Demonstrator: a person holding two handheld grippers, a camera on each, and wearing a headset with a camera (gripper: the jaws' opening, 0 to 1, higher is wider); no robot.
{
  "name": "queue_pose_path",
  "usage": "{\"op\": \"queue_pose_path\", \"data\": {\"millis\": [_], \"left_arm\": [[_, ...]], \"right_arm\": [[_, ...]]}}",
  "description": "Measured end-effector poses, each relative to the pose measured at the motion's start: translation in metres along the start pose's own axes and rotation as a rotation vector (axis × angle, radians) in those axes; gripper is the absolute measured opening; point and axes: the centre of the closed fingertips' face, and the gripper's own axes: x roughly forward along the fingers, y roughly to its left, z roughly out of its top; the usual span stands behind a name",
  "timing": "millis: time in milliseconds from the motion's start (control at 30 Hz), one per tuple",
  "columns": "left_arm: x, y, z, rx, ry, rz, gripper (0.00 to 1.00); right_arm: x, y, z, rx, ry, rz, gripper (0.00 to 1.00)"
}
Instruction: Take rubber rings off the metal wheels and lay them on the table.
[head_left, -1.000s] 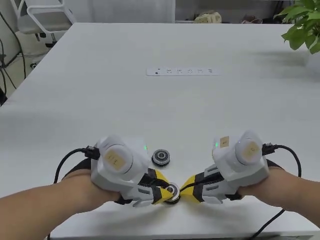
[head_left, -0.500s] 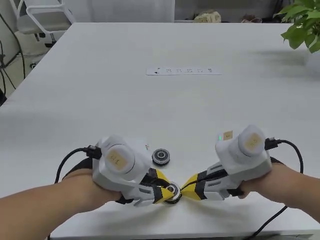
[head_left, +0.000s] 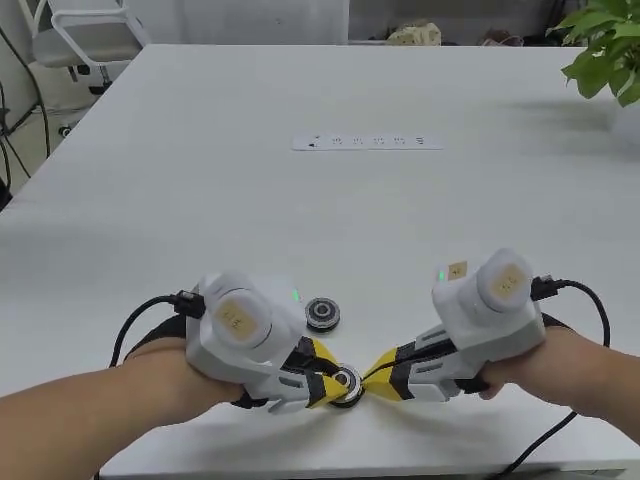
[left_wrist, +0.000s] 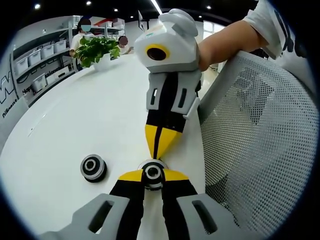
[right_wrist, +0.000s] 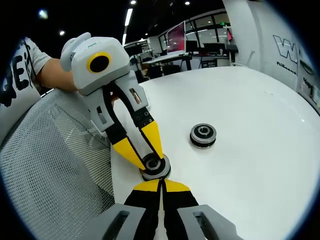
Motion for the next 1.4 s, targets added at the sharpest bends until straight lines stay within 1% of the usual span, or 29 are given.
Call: {"op": "queue_pose_path", "data": {"millis": [133,167,333,467,667,700,733,767,800,867,933,1133,1400], "left_arm": [[0.0,0.0,0.0,0.0,0.001,0.001,0.08],[0.0,0.0,0.0,0.0,0.001,0.002,0.08],[0.0,0.0,0.0,-0.002,0.0,0.003,0.08],[0.0,0.0,0.0,-0.004,-0.001,0.005,0.08],[0.0,0.0,0.0,-0.005,0.0,0.008,0.08],[0.0,0.0,0.0,-0.005,0.0,0.008,0.08],[0.0,0.0,0.0,-0.006,0.0,0.008,0.08],[0.0,0.0,0.0,-0.006,0.0,0.009,0.08],[0.0,0.0,0.0,-0.006,0.0,0.01,0.08],[0.0,0.0,0.0,-0.006,0.001,0.011,0.08],[0.0,0.0,0.0,-0.006,0.001,0.012,0.08],[0.0,0.001,0.0,-0.006,0.002,0.014,0.08],[0.0,0.0,0.0,-0.005,0.003,0.014,0.08]], "right_arm": [[0.0,0.0,0.0,-0.017,0.01,-0.008,0.0],[-0.001,0.001,0.002,-0.02,0.005,-0.005,0.0],[-0.002,0.0,0.001,-0.028,0.012,-0.013,0.0],[0.0,-0.003,-0.001,0.016,0.002,-0.011,0.0],[-0.001,-0.006,0.002,0.105,-0.032,-0.013,0.0],[-0.002,-0.007,0.005,0.129,-0.059,-0.011,0.0],[-0.003,-0.005,0.012,0.16,-0.096,0.006,0.0],[-0.004,-0.004,0.012,0.186,-0.095,0.016,0.0],[-0.004,-0.006,0.009,0.179,-0.082,0.007,0.0],[-0.003,-0.005,0.01,0.171,-0.085,0.006,0.0],[-0.003,-0.005,0.01,0.192,-0.092,0.01,0.0],[-0.003,-0.003,0.012,0.207,-0.11,0.024,0.0],[-0.003,-0.001,0.013,0.202,-0.111,0.028,0.0]]}}
